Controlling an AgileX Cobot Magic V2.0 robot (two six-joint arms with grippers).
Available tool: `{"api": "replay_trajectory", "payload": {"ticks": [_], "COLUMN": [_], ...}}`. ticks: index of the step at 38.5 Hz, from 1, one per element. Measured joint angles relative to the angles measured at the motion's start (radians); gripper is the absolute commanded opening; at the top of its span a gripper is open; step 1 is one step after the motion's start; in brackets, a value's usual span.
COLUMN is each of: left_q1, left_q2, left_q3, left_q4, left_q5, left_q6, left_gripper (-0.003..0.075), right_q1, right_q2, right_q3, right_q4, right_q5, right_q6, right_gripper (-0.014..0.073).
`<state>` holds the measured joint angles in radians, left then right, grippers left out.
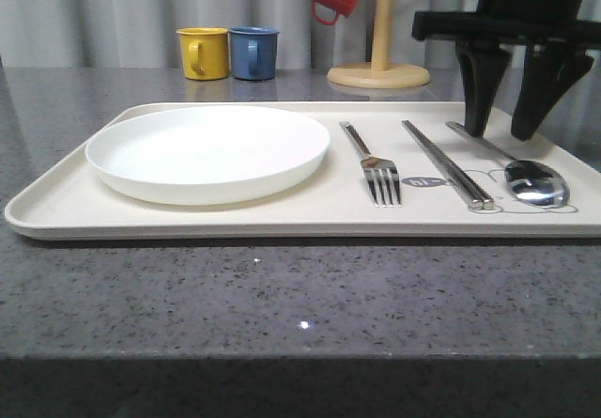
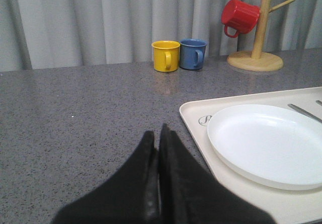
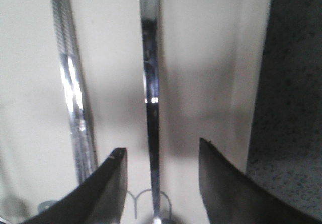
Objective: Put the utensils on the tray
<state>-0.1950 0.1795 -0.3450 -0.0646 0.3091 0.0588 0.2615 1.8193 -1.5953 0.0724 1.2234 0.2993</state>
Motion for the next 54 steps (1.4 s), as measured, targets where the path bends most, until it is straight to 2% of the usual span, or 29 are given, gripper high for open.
{"api": "replay_trajectory", "payload": {"ticks": [3,6,9,14,18,22,27,33,40,46,54], "left_q1": [0.0,0.0,0.0,0.0,0.0,0.0,0.0,0.0,0.0,0.0,0.0], "left_q2": [0.0,0.0,0.0,0.0,0.0,0.0,0.0,0.0,0.0,0.0,0.0], "left_q3": [0.0,0.0,0.0,0.0,0.0,0.0,0.0,0.0,0.0,0.0,0.0], "left_q4": [0.0,0.0,0.0,0.0,0.0,0.0,0.0,0.0,0.0,0.0,0.0], "left_q5": [0.0,0.0,0.0,0.0,0.0,0.0,0.0,0.0,0.0,0.0,0.0], "left_q6": [0.0,0.0,0.0,0.0,0.0,0.0,0.0,0.0,0.0,0.0,0.0], "left_gripper": [-0.0018,-0.0018,-0.0018,-0.0018,-0.0018,-0.0018,-0.0018,-0.0018,-0.0018,-0.0018,-0.0018], "right_q1": [0.0,0.0,0.0,0.0,0.0,0.0,0.0,0.0,0.0,0.0,0.0], "right_q2": [-0.051,-0.115,-0.177,-0.3,-0.42,-0.577,-0.808,-1.124,-1.459,-1.67,-1.727], "right_q3": [-0.041,-0.057,-0.062,-0.062,-0.006,0.133,0.395,0.791,1.096,1.214,1.226], "right_q4": [-0.002,-0.002,-0.015,-0.066,-0.107,-0.139,-0.161,-0.179,-0.205,-0.209,-0.211], "right_q5": [0.002,0.002,0.006,0.02,0.021,-0.021,-0.242,-0.528,-0.683,-0.706,-0.714], "right_q6": [-0.018,-0.036,-0.051,-0.087,-0.103,-0.107,-0.136,-0.146,-0.146,-0.146,-0.146], "right_gripper": [0.036,0.0272,0.0143,-0.0128,-0.012,-0.012,-0.012,-0.012,-0.012,-0.012,-0.012]}}
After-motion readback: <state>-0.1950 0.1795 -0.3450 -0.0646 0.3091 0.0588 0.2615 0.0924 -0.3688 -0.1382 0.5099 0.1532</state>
